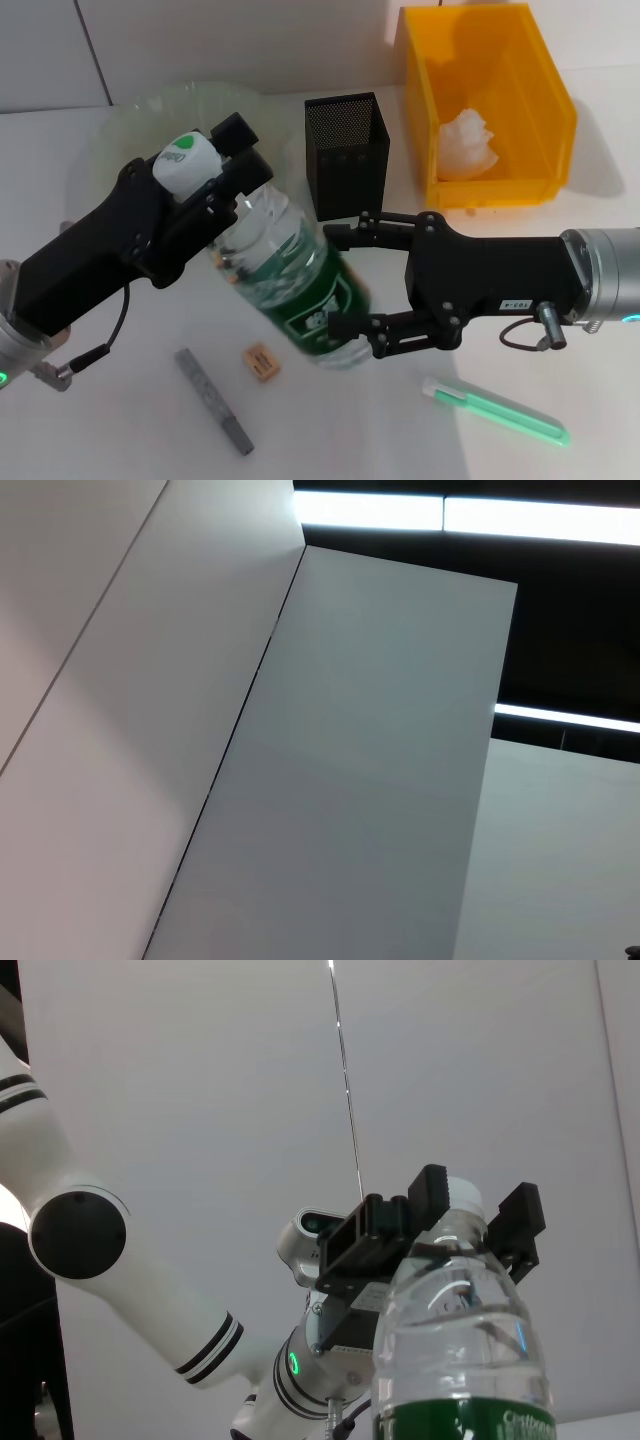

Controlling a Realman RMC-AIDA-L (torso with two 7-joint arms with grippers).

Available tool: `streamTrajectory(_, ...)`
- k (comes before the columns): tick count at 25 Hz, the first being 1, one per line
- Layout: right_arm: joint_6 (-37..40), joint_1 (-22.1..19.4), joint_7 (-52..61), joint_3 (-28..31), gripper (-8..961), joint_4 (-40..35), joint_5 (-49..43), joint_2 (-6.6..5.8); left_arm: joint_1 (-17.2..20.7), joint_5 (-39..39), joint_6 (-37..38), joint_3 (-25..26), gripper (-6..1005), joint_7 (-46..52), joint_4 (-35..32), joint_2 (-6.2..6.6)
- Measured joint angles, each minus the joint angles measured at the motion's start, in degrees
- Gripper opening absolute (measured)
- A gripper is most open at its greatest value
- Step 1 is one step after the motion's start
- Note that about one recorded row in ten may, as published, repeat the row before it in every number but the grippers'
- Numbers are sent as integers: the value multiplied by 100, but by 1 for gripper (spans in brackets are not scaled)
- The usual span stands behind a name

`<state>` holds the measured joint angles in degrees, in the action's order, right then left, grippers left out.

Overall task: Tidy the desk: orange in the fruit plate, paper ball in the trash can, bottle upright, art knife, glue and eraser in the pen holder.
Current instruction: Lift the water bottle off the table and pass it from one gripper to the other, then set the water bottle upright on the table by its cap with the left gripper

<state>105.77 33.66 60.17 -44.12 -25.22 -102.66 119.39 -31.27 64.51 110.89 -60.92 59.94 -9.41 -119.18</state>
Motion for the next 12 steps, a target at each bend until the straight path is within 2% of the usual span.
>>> streamTrajectory(8, 49, -167, 39, 31, 826, -117, -5, -33, 39, 39, 22, 2, 432, -228, -17, 0)
streamTrajectory(9, 109, -382, 71, 71, 826, -352, -3, -50, 48, 57, 3, 0, 432, -305, -37, 4)
streamTrajectory(10, 109, -382, 71, 71, 826, -352, -3, -50, 48, 57, 3, 0, 432, -305, -37, 4)
streamTrajectory(11, 166, -650, 159, 168, 826, -658, 14, -62, 95, 108, -56, -3, 432, -438, -135, 21)
streamTrajectory(12, 166, -650, 159, 168, 826, -658, 14, -62, 95, 108, -56, -3, 433, -438, -135, 21)
